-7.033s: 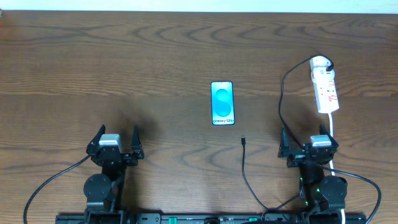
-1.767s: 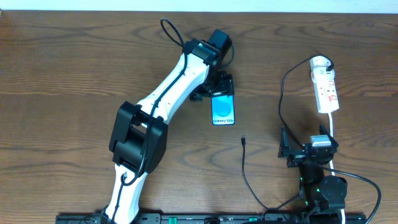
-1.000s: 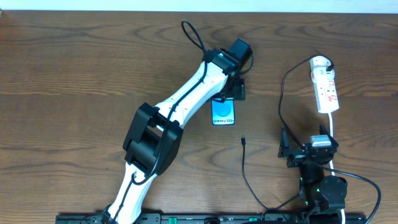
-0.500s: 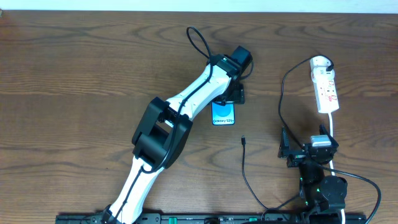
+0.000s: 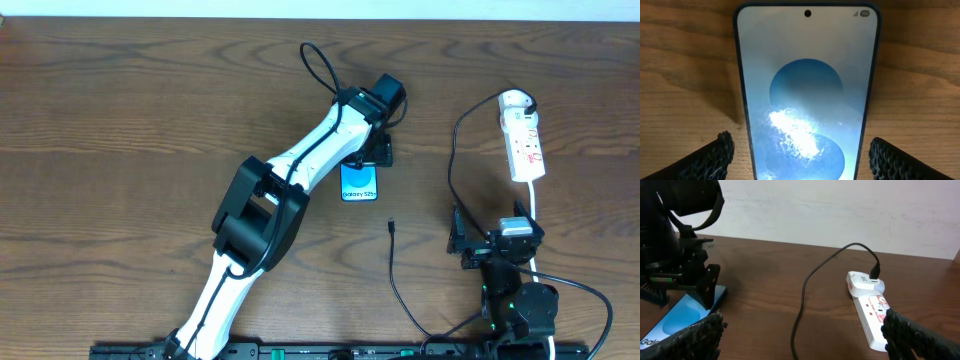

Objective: Plug charger to phone and switch on socket
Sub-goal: 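Lower the left gripper and close it on the phone's long edges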

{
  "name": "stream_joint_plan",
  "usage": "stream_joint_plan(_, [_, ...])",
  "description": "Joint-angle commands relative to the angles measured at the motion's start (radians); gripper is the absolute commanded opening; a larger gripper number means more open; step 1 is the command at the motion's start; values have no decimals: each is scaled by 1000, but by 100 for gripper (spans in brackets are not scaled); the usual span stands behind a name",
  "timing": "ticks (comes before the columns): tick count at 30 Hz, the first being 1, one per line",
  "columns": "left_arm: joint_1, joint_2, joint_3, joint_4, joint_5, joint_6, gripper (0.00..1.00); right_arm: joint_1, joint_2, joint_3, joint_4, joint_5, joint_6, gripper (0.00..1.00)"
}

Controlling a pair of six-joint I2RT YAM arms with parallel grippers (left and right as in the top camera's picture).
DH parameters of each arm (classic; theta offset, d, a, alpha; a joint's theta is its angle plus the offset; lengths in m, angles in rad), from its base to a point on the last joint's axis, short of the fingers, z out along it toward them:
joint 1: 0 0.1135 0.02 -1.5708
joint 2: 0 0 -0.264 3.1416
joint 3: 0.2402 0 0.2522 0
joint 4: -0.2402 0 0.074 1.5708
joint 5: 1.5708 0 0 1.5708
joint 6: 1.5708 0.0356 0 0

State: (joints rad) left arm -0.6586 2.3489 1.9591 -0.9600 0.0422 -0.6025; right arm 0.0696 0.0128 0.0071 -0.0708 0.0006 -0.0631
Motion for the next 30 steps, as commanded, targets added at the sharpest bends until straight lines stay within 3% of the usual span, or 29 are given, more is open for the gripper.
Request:
stream_joint_plan(1, [-6,2,8,-2,-24,-2,88,-6,-3,-2,-5,8,-9,99])
stream_joint_plan(30, [-20,66,8,10,-29,-31,88,-6,-3,-2,-5,8,-9,99])
